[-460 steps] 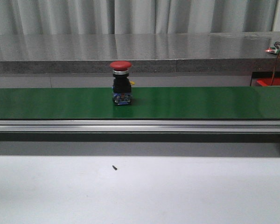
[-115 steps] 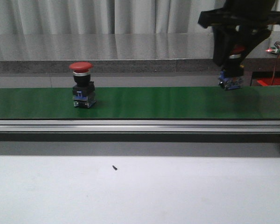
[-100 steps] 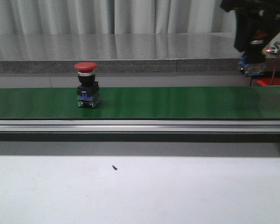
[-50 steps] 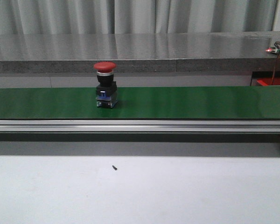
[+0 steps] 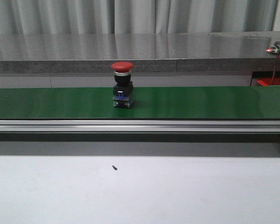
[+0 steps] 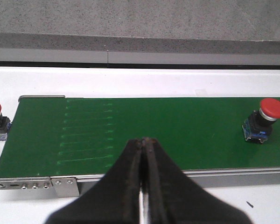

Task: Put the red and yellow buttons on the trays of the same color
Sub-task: 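Carry the red button onto the red tray section and open the right gripper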

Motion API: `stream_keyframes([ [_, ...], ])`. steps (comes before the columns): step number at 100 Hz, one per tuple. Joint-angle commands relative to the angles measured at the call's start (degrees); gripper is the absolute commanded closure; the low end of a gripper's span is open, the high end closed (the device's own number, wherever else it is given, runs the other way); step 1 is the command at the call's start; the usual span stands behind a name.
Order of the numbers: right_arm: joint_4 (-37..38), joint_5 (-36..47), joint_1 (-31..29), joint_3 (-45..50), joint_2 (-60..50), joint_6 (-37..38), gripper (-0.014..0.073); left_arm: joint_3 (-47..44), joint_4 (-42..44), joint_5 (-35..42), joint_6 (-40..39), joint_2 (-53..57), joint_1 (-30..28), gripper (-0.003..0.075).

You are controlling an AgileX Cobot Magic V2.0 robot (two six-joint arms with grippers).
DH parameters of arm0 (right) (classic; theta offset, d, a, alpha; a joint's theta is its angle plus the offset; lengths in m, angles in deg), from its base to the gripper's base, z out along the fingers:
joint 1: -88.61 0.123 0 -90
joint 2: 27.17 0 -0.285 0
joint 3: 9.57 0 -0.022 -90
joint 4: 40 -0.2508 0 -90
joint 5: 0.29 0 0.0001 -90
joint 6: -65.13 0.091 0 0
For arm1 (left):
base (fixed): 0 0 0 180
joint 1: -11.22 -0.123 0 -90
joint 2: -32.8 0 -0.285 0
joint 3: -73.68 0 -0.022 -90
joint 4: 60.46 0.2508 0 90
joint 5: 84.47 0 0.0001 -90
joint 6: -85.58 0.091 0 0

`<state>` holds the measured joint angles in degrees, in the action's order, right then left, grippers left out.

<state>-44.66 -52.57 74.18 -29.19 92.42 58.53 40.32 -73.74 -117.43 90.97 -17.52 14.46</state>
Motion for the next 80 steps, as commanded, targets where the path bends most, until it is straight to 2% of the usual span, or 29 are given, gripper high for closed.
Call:
stream_keyframes([
  [1, 0.71, 1.54, -0.31, -2.10, -1.11, -0.49, 0.0431, 1.55, -1.05, 3.90, 0.00, 0.28, 0.61, 0.0740],
  [56, 1.04, 2.96, -0.92, -2.10, 6.10, 0.04, 0.0417, 1.55, -1.13, 3.90, 0.00, 0.28, 0.61, 0.0740],
  [63, 1.04, 2.82, -0.97, -2.10, 6.10, 0.04, 0.0361, 1.55, -1.18, 3.90, 0.00, 0.28, 0.61, 0.0740],
  [74, 1.04, 2.72, -0.97, -2.10, 6.10, 0.04, 0.0221, 1.55, -1.68, 3.90, 0.00, 0.28, 0.61, 0.0740],
  [80, 1.04, 2.60, -0.97, -2.36, 6.10, 0.04, 0.0193, 1.55, -1.68, 3.90, 0.00, 0.28, 0.61, 0.0740],
])
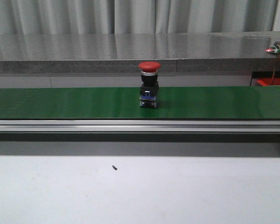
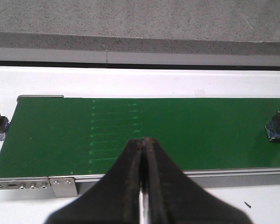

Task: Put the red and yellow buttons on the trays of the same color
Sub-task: 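Carry the red button onto the red tray section and open the right gripper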

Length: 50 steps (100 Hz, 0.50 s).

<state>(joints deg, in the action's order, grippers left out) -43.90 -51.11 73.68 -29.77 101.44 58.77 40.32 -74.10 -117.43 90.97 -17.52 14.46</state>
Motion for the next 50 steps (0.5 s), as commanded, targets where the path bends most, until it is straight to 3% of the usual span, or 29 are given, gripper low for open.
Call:
stream_keyframes([
  [1, 0.28, 1.09, -0.47, -1.84, -2.92, -0.20, 0.0192, 1.55, -1.31, 3.90, 0.00, 0.28, 0.61, 0.0740],
  [50, 0.30, -7.59, -0.47, -12.45, -3.64, -0.20, 0.0192, 1.55, -1.31, 3.90, 0.00, 0.28, 0.61, 0.0740],
])
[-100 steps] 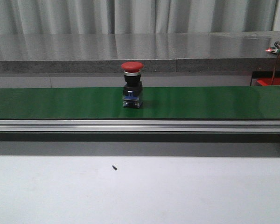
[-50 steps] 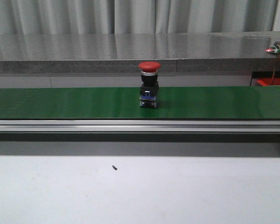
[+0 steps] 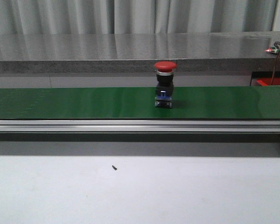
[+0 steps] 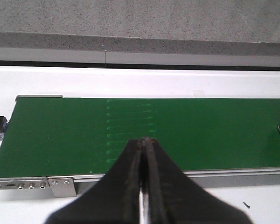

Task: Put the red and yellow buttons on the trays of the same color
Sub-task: 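Carry the red button onto the red tray section and open the right gripper, then grasp the second red button at the conveyor end with the right gripper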

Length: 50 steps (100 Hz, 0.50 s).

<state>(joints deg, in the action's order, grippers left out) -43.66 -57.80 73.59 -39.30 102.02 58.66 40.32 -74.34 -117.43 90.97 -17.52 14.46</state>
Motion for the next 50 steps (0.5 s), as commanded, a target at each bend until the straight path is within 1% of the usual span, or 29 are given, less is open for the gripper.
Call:
stream_keyframes([
  [1, 0.06, -1.18, -0.39, -3.09, -4.30, -0.09, 0.0192, 1.55, -1.07, 3.90, 0.00, 0.28, 0.61, 0.0740],
  [16, -0.43, -3.06, -0.07, -3.41, -6.88, -0.09, 0.0192, 1.55, -1.07, 3.90, 0.00, 0.28, 0.61, 0.0740],
  [26, -1.12, -4.77, 0.59, -3.23, -8.99, -0.34, 0.0216, 1.55, -1.07, 3.90, 0.00, 0.28, 0.61, 0.0740],
  [34, -1.17, -5.81, 1.59, -3.03, -10.66, -1.06, 0.0235, 1.55, -1.07, 3.90, 0.00, 0.28, 0.61, 0.0739],
  [50, -3.24, -7.12, 4.14, -2.56, -14.10, -1.13, 0.0234, 1.55, -1.07, 3.90, 0.00, 0.28, 0.61, 0.0740],
])
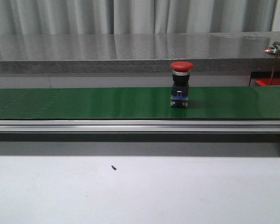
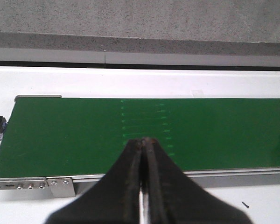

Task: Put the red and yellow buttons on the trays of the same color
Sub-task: 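Grasp the second red button at the conveyor end with the right gripper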

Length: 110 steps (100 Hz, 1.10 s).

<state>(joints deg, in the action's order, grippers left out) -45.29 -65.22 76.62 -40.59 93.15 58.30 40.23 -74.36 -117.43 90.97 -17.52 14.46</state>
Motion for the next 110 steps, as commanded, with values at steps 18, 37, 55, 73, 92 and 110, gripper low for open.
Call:
stream_keyframes([
  [18, -4.01, -2.80, 5.32, -1.27, -7.90, -2.77, 0.0234, 1.64, -1.06, 3.90, 0.00, 0.28, 0.61, 0.0740],
  [37, -6.10, -5.52, 8.45, -1.27, -9.24, -2.78, 0.0234, 1.64, -1.06, 3.90, 0.00, 0.28, 0.61, 0.0740],
  [55, -7.58, -7.44, 11.52, -1.27, -9.31, -3.32, 0.0234, 1.64, -1.06, 3.90, 0.00, 0.28, 0.61, 0.0740],
  [73, -7.58, -7.41, 13.93, 2.37, -11.82, -3.97, 0.0230, 1.64, -1.06, 3.90, 0.00, 0.28, 0.61, 0.0740],
  [92, -8.85, -6.47, 14.06, 11.39, -15.47, -4.74, 0.0142, 1.64, -1.06, 3.90, 0.00, 0.28, 0.61, 0.0740],
  [110, -11.43, -5.00, 14.08, 13.97, -15.41, -5.31, -0.0046, 1.64, -1.06, 3.90, 0.00, 0.28, 0.61, 0.0740],
])
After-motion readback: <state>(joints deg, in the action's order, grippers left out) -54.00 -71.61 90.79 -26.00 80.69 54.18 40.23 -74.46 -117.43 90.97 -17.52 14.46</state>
